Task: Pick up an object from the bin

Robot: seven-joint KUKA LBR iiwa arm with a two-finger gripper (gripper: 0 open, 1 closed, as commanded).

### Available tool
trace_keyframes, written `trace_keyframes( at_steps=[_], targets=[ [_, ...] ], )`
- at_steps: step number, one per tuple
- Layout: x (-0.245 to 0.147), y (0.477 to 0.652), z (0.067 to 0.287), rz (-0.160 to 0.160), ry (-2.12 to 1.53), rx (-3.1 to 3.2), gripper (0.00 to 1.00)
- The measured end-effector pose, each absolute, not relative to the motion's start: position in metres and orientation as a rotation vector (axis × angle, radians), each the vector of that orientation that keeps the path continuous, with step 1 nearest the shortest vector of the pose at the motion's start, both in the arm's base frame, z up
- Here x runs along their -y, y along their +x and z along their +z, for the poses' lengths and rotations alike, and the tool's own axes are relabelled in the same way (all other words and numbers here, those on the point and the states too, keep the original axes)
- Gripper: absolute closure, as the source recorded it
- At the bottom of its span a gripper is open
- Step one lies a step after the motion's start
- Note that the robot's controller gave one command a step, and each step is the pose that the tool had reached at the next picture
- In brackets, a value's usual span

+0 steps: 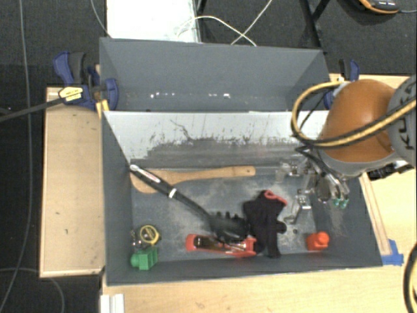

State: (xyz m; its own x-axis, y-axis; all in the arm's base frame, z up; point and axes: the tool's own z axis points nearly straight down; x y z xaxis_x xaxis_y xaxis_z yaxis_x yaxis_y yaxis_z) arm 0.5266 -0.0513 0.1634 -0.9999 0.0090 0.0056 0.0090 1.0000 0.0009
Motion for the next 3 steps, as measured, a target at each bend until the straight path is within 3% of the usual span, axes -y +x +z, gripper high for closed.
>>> trace_keyframes(
  at_steps=[1,2,3],
  targets=[
    [0.051,0.528,0.168,0.000,-0.009,3.144,0.00],
    [-0.025,0.513,0.070,-0.003,0.261,3.131,0.00],
    [-0.030,0.506,0.146,0.005,0.215,3.148,0.00]
  ],
)
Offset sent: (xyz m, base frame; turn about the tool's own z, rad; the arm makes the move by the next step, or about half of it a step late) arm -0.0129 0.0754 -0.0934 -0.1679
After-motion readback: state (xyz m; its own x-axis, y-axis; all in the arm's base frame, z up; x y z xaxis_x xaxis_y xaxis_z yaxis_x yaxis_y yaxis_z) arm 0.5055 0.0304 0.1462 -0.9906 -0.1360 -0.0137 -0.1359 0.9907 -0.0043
